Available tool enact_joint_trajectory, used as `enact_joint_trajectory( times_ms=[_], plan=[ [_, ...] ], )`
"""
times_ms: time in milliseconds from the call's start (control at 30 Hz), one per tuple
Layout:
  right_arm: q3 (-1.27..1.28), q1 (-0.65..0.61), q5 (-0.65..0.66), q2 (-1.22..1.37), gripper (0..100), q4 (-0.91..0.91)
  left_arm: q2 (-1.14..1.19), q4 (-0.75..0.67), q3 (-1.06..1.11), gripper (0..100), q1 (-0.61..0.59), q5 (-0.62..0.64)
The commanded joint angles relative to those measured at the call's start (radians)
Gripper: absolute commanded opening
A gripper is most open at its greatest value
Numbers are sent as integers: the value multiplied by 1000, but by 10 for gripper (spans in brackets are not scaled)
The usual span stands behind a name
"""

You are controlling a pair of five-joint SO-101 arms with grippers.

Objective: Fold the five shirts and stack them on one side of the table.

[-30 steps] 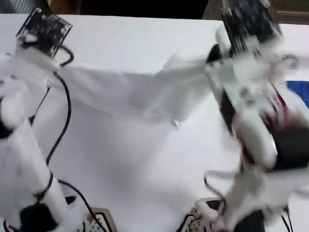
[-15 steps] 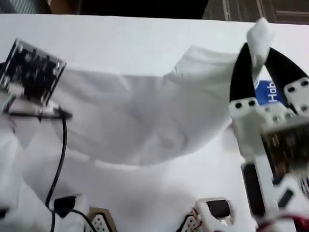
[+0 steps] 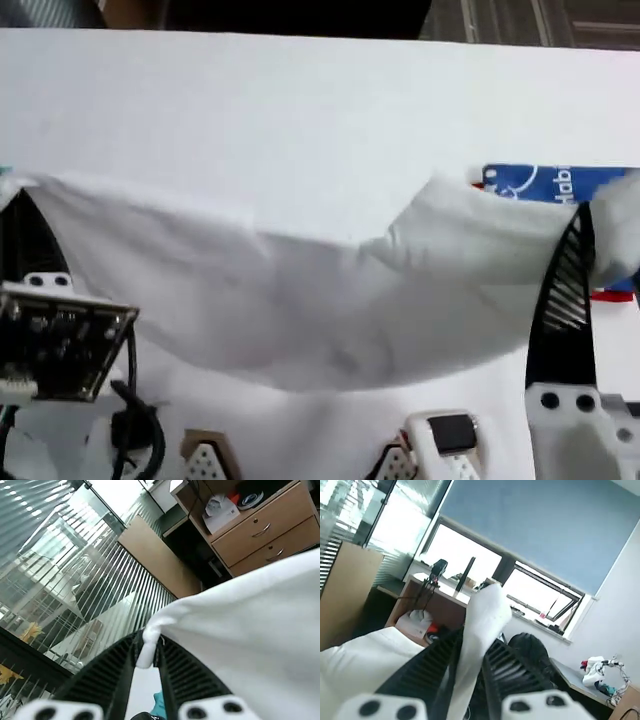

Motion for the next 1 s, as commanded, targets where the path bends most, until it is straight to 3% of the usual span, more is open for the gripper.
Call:
enact_joint_trajectory(
  times_ms=[0,233,467,700,967],
  plan=[
    [-8,-8,9,-1,20,-28,-5,-21,-18,25,-5,6],
    [80,-8,98,87,20,-136,-2,-29,170,25,-3,26],
    [41,-2,189,229,20,-269,-9,-166,430,25,-9,28],
    [-137,-7,195,234,20,-170,-9,-147,369,25,-9,29],
    [-387,-8,195,234,20,36,-9,3,166,25,-9,31]
  ],
)
